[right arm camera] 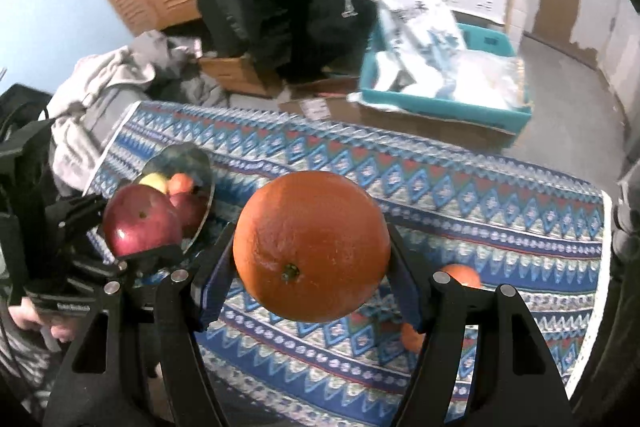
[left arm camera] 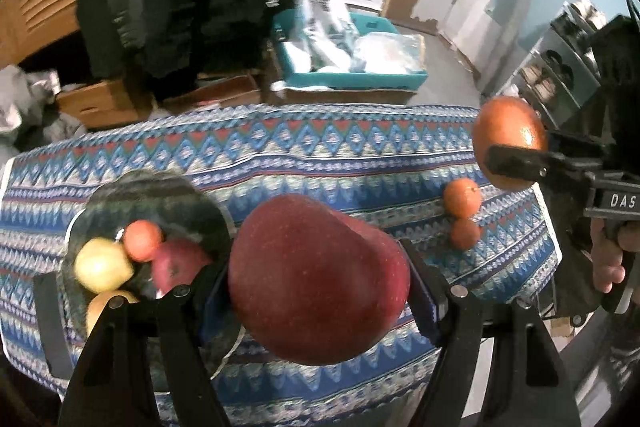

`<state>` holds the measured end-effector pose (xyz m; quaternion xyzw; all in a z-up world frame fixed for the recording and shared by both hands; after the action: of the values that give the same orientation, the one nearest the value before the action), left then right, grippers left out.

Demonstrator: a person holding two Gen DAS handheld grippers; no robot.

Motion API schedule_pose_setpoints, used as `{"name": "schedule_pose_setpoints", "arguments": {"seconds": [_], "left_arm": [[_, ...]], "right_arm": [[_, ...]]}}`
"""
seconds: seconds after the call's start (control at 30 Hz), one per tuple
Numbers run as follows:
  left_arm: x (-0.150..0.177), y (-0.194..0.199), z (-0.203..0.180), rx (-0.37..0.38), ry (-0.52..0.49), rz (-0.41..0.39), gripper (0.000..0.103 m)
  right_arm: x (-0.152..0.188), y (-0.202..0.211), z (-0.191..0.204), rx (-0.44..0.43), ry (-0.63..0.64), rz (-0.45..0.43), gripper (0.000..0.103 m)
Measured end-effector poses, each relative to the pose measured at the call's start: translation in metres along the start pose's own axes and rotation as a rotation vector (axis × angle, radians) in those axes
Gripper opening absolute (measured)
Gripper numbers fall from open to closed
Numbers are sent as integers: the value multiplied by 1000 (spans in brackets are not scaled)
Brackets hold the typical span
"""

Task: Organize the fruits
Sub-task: 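Carry the apple with the left tool while the right tool carries the orange to the bowl, then lower the red apple into the glass bowl and open the left tool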

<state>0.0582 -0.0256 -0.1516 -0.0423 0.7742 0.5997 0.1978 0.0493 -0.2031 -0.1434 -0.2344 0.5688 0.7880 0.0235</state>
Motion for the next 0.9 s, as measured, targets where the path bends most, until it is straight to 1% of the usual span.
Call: {"name": "schedule_pose_setpoints", "arguments": {"seconds": [0.3, 0.53, 0.7, 0.9], "left_arm": [[27, 14, 50, -34, 68, 1, 77], [45, 18, 85, -53, 119, 4, 77], [62, 4, 106, -57, 162, 32, 77], [76, -18, 119, -63, 197, 70, 77]], "right_arm": [[-2, -28, 49, -37, 83, 53, 70], [-6, -50, 95, -91, 137, 95, 70], [-12, -65, 122, -122, 159, 126, 70], [-18, -88, 142, -144, 162, 159, 70]]}}
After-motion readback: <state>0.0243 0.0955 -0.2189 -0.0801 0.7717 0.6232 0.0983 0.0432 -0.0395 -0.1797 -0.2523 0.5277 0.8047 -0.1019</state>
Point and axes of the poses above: each gripper's, at about its wrist camera, not at the fingertips, and y roughly against the way its jaws point, z to its left, x to its underside, the point moved 6 cm from there along -y, roughly the way its jaws point, and after that the axes turned 7 degrees about z, right-handed, at the moved point
